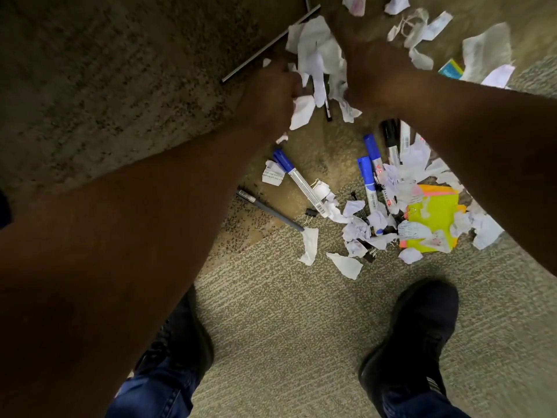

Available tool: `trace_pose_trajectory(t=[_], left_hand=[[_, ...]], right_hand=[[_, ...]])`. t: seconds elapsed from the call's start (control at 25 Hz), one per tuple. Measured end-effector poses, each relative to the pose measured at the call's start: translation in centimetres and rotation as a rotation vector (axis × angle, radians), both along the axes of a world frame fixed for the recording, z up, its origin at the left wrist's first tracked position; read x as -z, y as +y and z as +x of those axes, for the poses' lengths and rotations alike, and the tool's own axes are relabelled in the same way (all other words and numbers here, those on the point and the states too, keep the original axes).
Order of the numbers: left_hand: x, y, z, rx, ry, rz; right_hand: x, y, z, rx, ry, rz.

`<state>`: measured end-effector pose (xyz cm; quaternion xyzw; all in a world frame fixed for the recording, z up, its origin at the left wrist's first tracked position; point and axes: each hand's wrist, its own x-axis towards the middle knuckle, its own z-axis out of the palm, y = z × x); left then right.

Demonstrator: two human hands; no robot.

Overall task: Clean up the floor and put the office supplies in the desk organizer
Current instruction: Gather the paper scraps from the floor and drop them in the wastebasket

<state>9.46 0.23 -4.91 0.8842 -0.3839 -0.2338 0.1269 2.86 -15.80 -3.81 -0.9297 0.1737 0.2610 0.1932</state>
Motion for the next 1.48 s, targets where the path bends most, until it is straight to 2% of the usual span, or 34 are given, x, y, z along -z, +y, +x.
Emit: trace_pose_trajectory(t=[0.08, 0.2, 0.4, 0.52, 0.64, 0.76, 1.04, 1.28, 1.48], left_hand=[[0.2, 0.4, -0.3, -0.147, 0.082, -0.039], [0.0, 1.4, -0.7, -0.353, 0.126, -0.094], [-2.1, 4.3, -1.7, -0.624, 0.3, -0.164], [-3.8, 6.0, -2.1, -0.836, 0.513, -0.192], [-6.3, 7.2, -2.8, -0.962, 0.695, -0.241], [-9.9, 8.3, -3.4, -1.068, 0.769, -0.269], [-20.0, 14.0, -2.5, -1.201, 0.774, -0.442], [-28.3, 22.6, -0.4, -1.293, 0.608, -0.587], [-32.8, 31.0, 0.2, -1.421, 0.406, -0.663]], right_hand=[[0.3, 0.0, 0.7, -0.038, 0.009, -0.031], [1.0, 0.5, 0.3, -0.052, -0.132, -0.059], [0.9, 0.7, -2.3, 0.054, -0.135, -0.055], [-0.9, 0.9, -4.6, 0.372, -0.153, 0.092], [-3.5, 1.8, -6.4, 0.711, -0.123, 0.345], [-7.0, 3.6, -6.9, 0.821, -0.185, 0.419], [-17.0, 10.9, -4.5, 0.88, -0.221, 0.601], [-25.4, 20.4, 0.3, 0.715, -0.283, 0.726], [-29.1, 29.3, 3.7, 0.517, -0.258, 0.76]])
